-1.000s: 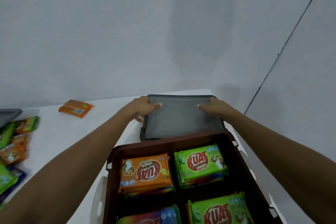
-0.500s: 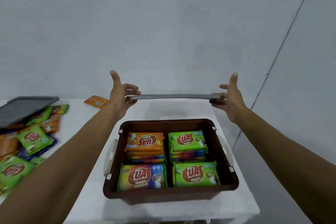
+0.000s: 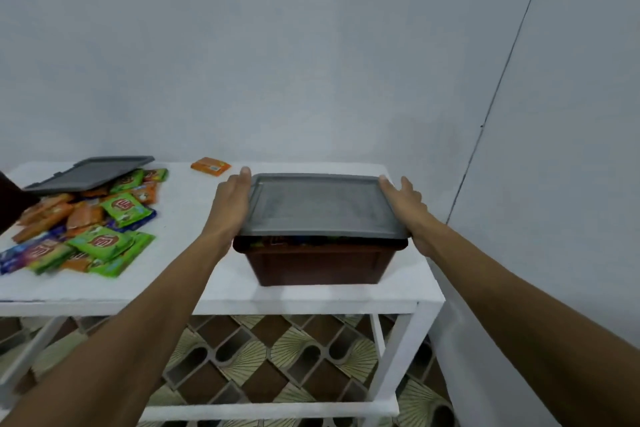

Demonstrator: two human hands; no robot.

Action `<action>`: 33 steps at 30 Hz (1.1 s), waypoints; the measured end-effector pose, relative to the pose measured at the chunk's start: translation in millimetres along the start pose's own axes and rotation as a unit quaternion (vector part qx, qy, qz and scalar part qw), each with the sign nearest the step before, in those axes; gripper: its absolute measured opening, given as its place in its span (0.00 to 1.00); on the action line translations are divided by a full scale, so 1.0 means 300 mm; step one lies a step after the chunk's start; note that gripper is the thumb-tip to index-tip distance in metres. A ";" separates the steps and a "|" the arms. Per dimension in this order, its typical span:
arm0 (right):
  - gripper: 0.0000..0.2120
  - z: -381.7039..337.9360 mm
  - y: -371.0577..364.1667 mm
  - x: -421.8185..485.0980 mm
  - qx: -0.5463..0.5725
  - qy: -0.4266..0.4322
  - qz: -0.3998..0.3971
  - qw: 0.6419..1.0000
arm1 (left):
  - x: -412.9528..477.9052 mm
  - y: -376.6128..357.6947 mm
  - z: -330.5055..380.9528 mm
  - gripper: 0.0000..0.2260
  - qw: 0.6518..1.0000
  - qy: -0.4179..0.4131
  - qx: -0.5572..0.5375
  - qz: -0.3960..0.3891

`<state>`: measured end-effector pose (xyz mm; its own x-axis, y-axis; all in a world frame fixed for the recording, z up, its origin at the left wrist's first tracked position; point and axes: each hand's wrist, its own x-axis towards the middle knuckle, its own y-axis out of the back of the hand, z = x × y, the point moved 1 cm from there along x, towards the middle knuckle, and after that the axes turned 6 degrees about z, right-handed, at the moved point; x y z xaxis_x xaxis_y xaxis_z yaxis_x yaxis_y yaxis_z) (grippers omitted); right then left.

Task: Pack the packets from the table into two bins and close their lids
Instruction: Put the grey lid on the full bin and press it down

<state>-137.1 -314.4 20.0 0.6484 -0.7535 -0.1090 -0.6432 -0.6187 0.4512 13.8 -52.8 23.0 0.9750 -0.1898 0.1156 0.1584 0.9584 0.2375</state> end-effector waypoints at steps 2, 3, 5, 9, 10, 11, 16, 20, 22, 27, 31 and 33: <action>0.38 0.014 -0.011 -0.033 -0.045 0.007 0.000 0.999 | -0.027 0.004 -0.019 0.27 0.998 -0.009 0.052 -0.018; 0.37 0.025 -0.018 -0.046 -0.062 0.007 0.004 0.998 | -0.038 0.000 -0.036 0.27 0.995 -0.024 0.091 -0.025; 0.35 0.041 -0.028 -0.064 -0.115 0.026 0.019 0.993 | -0.058 -0.009 -0.082 0.27 0.975 -0.086 0.204 -0.029; 0.35 0.044 -0.038 -0.074 -0.254 0.100 0.034 0.961 | -0.079 0.000 -0.092 0.38 0.922 -0.174 0.346 -0.025; 0.37 0.047 -0.043 -0.066 -0.267 0.109 0.032 0.957 | -0.075 0.001 -0.092 0.38 0.914 -0.175 0.365 -0.032; 0.39 0.049 -0.047 -0.059 -0.277 0.120 0.029 0.953 | -0.072 -0.002 -0.095 0.37 0.908 -0.173 0.379 -0.037; 0.45 0.067 -0.059 -0.041 -0.213 0.128 0.021 0.968 | -0.072 -0.010 -0.103 0.25 0.960 -0.122 0.249 -0.037; 0.37 0.076 -0.067 -0.052 -0.187 0.133 0.035 0.973 | -0.073 -0.011 -0.115 0.12 0.952 -0.180 0.249 0.008; 0.32 0.070 -0.065 -0.067 -0.176 0.167 0.078 0.967 | -0.088 -0.010 -0.113 0.09 0.943 -0.211 0.256 0.030; 0.33 0.061 -0.071 -0.097 -0.202 0.208 0.131 0.948 | -0.109 -0.016 -0.101 0.17 0.925 -0.222 0.305 0.048; 0.24 0.068 -0.078 -0.092 -0.265 0.238 0.115 0.927 | -0.097 -0.017 -0.104 0.16 0.904 -0.211 0.369 0.042; 0.23 0.071 -0.079 -0.084 -0.293 0.238 0.105 0.920 | -0.086 -0.013 -0.101 0.17 0.899 -0.214 0.381 0.034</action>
<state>-147.0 -285.5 -6.8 0.7296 -0.5734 0.3726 -0.5346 -0.1385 0.8337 -7.2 -45.2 -10.3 0.8036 -0.3567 0.4765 -0.2111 0.5777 0.7885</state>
